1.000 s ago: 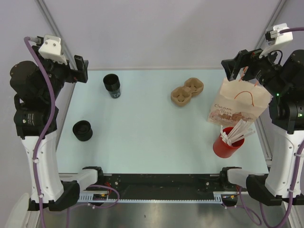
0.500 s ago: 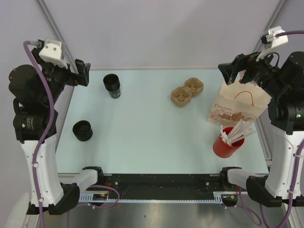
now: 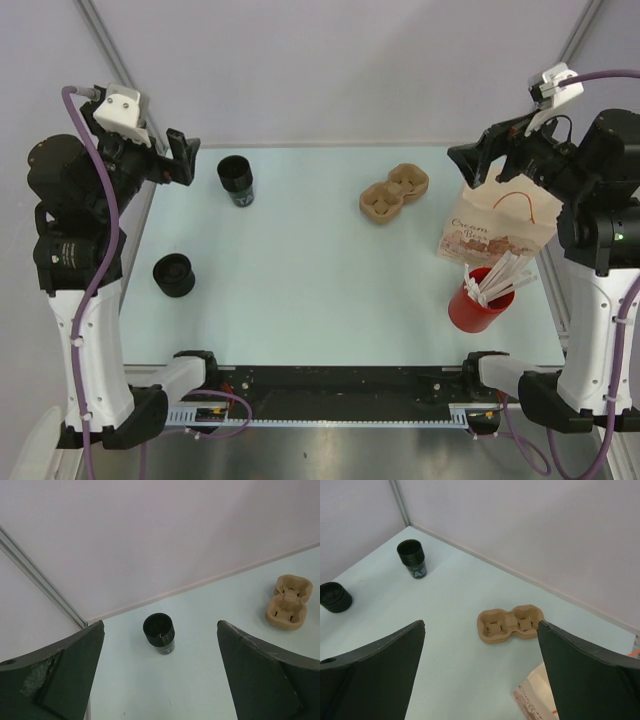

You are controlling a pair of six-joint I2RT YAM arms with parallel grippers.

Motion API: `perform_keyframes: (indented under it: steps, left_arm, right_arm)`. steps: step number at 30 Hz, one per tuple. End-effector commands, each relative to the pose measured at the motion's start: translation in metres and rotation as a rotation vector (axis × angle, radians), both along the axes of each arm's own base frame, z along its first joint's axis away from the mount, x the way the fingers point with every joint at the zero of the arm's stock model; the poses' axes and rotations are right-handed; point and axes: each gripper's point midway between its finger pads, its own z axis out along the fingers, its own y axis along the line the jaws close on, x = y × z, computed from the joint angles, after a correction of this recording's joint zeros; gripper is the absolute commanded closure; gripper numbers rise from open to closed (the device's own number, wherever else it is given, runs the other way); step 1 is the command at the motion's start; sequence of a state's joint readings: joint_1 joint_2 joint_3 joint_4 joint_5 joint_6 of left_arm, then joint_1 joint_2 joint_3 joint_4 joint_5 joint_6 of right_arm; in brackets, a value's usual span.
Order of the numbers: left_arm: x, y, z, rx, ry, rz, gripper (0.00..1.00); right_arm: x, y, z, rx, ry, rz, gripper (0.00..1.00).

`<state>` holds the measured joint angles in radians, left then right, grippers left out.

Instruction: Pack the takeout coffee

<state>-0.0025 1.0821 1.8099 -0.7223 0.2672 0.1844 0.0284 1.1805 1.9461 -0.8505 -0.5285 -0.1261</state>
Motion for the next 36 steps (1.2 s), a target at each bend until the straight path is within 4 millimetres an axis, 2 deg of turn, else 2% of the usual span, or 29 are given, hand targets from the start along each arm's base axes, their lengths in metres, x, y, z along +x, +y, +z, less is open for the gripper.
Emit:
perform_keyframes:
  steps: [1, 6, 8, 9, 12, 13, 16, 17, 18, 19, 20, 21, 22, 23, 25, 26, 28, 29, 30, 32, 33, 35, 36]
  left_arm:
    - [-0.002, -0.009, -0.001, 0.001, -0.002, -0.052, 0.0]
    - [-0.007, -0.01, 0.0, 0.018, -0.009, -0.061, 0.0]
    - [-0.01, -0.011, 0.0, 0.037, -0.014, -0.072, 0.0]
    - [-0.009, -0.01, -0.002, 0.047, -0.008, -0.072, 0.0]
    - [-0.01, -0.007, -0.009, 0.078, 0.004, -0.062, 0.01]
    - [-0.01, -0.005, -0.011, 0.094, 0.003, -0.055, 0.01]
    - [-0.01, 0.0, -0.024, 0.108, 0.025, -0.026, 0.01]
    - [-0.01, 0.001, -0.03, 0.108, 0.039, -0.02, 0.0]
    - [-0.01, 0.002, -0.034, 0.108, 0.048, -0.019, 0.01]
    - [-0.01, 0.001, -0.037, 0.108, 0.056, -0.021, 0.01]
    - [-0.009, 0.001, -0.045, 0.108, 0.072, -0.024, 0.01]
    - [-0.01, 0.001, -0.047, 0.108, 0.075, -0.027, 0.0]
    - [-0.009, 0.001, -0.05, 0.108, 0.084, -0.027, 0.01]
    - [-0.008, 0.0, -0.056, 0.109, 0.098, -0.031, 0.01]
    - [-0.008, 0.0, -0.059, 0.115, 0.107, -0.032, 0.01]
    - [-0.009, 0.001, -0.061, 0.116, 0.112, -0.031, 0.0]
    - [-0.01, 0.001, -0.062, 0.118, 0.115, -0.03, 0.01]
    - [-0.01, 0.001, -0.065, 0.119, 0.125, -0.031, 0.01]
    - [-0.011, 0.001, -0.066, 0.119, 0.129, -0.031, 0.01]
    - [-0.012, 0.0, -0.07, 0.119, 0.141, -0.036, 0.0]
    - [-0.013, 0.0, -0.072, 0.118, 0.147, -0.037, 0.01]
    - [-0.013, 0.0, -0.076, 0.117, 0.155, -0.037, 0.0]
    - [-0.013, 0.0, -0.077, 0.112, 0.158, -0.037, 0.01]
  right_arm:
    - [0.004, 0.017, -0.003, -0.006, -0.025, 0.123, 0.0]
    - [0.032, 0.036, -0.019, -0.013, 0.004, 0.138, 0.0]
    - [0.048, 0.049, -0.037, -0.064, 0.033, 0.117, 0.0]
    - [0.061, 0.054, -0.05, -0.107, 0.051, 0.108, 0.0]
    - [0.08, 0.066, -0.083, -0.184, 0.123, 0.077, 0.0]
    - [0.094, 0.068, -0.103, -0.211, 0.176, 0.052, 0.0]
    - [0.114, 0.075, -0.138, -0.248, 0.273, 0.021, 0.0]
    - [0.128, 0.078, -0.161, -0.268, 0.331, 0.013, 0.0]
    - [0.134, 0.081, -0.172, -0.279, 0.357, 0.01, 0.0]
    - [0.142, 0.078, -0.179, -0.294, 0.376, -0.022, 0.0]
    - [0.154, 0.079, -0.199, -0.318, 0.423, -0.037, 0.0]
    - [0.162, 0.078, -0.21, -0.334, 0.444, -0.054, 0.0]
    - [0.169, 0.074, -0.211, -0.349, 0.447, -0.085, 0.0]
    - [0.179, 0.075, -0.231, -0.374, 0.487, -0.09, 0.0]
    - [0.189, 0.071, -0.246, -0.402, 0.52, -0.107, 0.0]
    - [0.195, 0.071, -0.246, -0.404, 0.519, -0.112, 0.01]
    - [0.206, 0.069, -0.27, -0.428, 0.572, -0.121, 0.03]
    - [0.212, 0.068, -0.268, -0.425, 0.568, -0.124, 0.05]
    - [0.216, 0.068, -0.285, -0.441, 0.605, -0.124, 0.08]
    - [0.225, 0.065, -0.286, -0.442, 0.603, -0.125, 0.09]
    - [0.228, 0.066, -0.299, -0.454, 0.628, -0.117, 0.12]
    - [0.234, 0.064, -0.305, -0.47, 0.627, -0.109, 0.17]
    - [0.235, 0.062, -0.314, -0.482, 0.643, -0.1, 0.17]
